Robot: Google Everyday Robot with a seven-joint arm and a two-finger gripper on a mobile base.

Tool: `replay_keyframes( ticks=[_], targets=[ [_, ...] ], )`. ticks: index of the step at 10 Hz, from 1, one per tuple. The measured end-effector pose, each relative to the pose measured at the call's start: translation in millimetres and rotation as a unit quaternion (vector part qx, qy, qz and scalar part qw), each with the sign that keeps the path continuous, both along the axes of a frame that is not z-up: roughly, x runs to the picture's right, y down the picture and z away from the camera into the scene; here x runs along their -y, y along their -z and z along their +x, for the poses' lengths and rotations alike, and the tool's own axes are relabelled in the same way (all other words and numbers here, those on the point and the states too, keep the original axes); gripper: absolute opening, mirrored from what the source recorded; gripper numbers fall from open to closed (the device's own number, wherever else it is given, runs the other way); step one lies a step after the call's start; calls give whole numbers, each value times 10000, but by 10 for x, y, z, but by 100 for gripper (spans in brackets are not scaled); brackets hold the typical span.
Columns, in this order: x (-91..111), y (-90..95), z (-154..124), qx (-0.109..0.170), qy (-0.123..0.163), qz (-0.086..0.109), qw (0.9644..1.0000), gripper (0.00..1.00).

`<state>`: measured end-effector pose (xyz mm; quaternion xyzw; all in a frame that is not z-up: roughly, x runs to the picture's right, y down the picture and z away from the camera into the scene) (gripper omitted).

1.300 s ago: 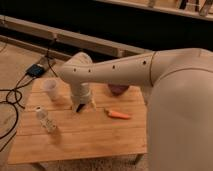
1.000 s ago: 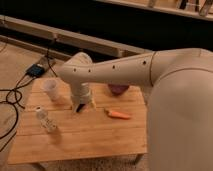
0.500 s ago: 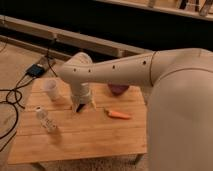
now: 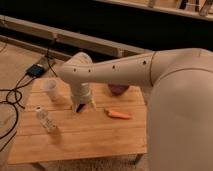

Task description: Knock the bottle over

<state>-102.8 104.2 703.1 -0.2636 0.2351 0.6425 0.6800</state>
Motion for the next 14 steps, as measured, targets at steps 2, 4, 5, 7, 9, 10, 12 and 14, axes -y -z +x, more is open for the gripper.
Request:
replay_keyframes(
  ticks=[2, 4, 5, 7, 9, 10, 12, 14],
  targets=[
    [0, 0, 0, 0, 0, 0, 10000, 65],
    [0, 0, 0, 0, 0, 0, 10000, 65],
    [0, 0, 0, 0, 0, 0, 10000, 65],
    [0, 0, 0, 0, 0, 0, 10000, 65],
    [0, 0, 0, 0, 0, 0, 10000, 65],
    [0, 0, 0, 0, 0, 0, 10000, 65],
    [-2, -9, 1, -3, 13, -13, 10000, 65],
    [-60, -128, -53, 27, 254, -152, 9996, 65]
  ],
)
